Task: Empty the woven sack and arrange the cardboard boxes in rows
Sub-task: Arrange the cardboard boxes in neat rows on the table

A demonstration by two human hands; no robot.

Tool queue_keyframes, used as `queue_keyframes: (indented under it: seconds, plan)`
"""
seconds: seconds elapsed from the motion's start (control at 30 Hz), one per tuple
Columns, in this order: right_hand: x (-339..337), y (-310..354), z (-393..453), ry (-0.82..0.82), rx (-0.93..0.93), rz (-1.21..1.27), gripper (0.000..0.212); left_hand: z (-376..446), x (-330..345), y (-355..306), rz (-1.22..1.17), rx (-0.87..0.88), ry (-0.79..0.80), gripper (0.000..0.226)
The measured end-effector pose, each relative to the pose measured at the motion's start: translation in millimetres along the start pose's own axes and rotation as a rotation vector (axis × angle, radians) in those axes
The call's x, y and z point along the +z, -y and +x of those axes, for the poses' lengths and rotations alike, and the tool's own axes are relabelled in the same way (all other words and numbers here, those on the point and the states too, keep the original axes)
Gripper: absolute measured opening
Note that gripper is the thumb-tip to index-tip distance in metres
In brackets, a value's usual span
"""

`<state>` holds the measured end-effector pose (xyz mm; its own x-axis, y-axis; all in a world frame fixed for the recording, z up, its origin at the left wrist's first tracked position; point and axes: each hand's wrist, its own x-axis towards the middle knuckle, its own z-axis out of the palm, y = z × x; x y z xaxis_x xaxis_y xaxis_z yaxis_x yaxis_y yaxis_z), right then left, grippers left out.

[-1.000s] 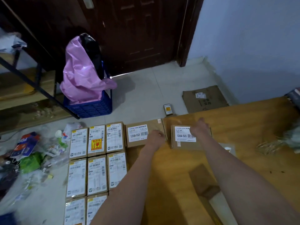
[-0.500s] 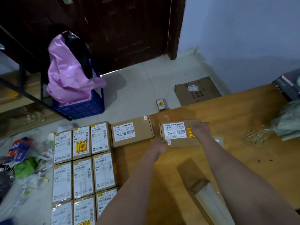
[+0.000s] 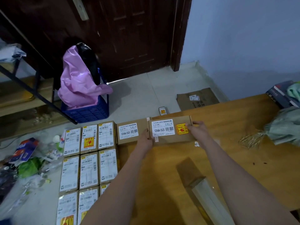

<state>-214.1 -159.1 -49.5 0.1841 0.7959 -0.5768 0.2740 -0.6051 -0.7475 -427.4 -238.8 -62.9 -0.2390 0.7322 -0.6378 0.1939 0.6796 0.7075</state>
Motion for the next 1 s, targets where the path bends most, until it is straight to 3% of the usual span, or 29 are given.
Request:
queue_keyframes:
  seconds: [0.13,0.27,0.4,0.6,0.77,1.0]
  plan:
    - [23.2,-19.8,-25.6,0.196,0.019,-0.062,0.070,-15.6,-23.9,27.5,0.039,-0.030,-0.081,0.050]
    - [47.4,-37.9,-45.0,0.240,0.046,-0.122,0.082,-33.8,-46.0,48.0,0.260,0.034,-0.169,0.025]
    - [67.0,-53.0,-52.1,0.270,0.090,-0.113,0.087,-43.7,-64.2,74.1,0.415,-0.013,-0.197,0.020]
    - [95.0,-69.2,-63.4,0.231,0.024,-0.197,0.080,-50.6,-97.1,105.3,0.681,0.002,-0.306,0.057]
    - [118.1,-77.9,-66.5,0.123,0.003,-0.246,0.064,-44.3,-117.0,128.5,0.800,-0.003,-0.246,0.088]
    - [137.9,-82.7,-60.9,0.068,0.006,-0.368,0.051,-37.3,-132.7,143.9,0.785,-0.065,-0.176,0.091]
